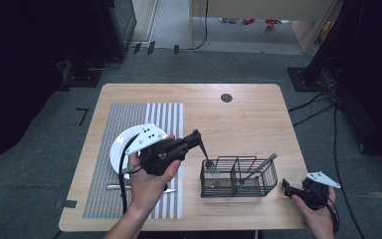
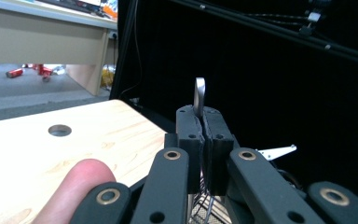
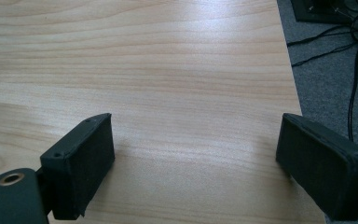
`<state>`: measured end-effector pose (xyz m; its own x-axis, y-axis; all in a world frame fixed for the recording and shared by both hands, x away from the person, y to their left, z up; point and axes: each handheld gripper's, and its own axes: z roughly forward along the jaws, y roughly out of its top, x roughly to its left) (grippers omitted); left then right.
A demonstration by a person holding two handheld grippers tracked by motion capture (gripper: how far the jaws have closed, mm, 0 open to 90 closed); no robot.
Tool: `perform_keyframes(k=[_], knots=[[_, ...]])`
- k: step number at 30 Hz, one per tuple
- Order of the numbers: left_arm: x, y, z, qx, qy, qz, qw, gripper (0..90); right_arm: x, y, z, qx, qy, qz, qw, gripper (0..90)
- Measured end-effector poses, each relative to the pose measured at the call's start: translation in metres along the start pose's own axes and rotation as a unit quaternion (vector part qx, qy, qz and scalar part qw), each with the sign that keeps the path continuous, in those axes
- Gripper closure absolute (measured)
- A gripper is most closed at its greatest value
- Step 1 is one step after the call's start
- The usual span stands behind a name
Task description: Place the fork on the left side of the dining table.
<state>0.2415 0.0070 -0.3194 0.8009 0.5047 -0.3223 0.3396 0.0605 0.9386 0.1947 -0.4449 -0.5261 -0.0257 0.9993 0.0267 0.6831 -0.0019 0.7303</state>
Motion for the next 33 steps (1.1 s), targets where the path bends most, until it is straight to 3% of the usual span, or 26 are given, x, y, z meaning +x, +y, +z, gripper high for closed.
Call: perform_keyframes(k=[14,19,22,28,33], knots=[[0.032,0.015,-0.020,-0.050,0.016,-0.041,0.9978,88.9,0.000,0.000,0.000,0.001,0.000,-0.001,1.0000,11.4],[0.050,0.015,-0.028,-0.069,0.031,-0.051,0.9958,88.8,0.000,0.000,0.000,0.000,0.000,0.000,1.0000,11.4],[0.064,0.015,-0.033,-0.075,0.046,-0.069,0.9938,88.8,0.000,0.000,0.000,0.000,0.000,0.000,1.0000,11.4],[0.086,0.012,-0.040,-0.085,0.077,-0.067,0.9911,88.9,0.000,0.000,0.000,0.000,0.000,0.000,1.0000,11.4],[0.103,0.009,-0.043,-0.099,0.078,-0.078,0.9889,88.9,0.000,0.000,0.000,0.000,0.000,0.000,1.0000,11.4]])
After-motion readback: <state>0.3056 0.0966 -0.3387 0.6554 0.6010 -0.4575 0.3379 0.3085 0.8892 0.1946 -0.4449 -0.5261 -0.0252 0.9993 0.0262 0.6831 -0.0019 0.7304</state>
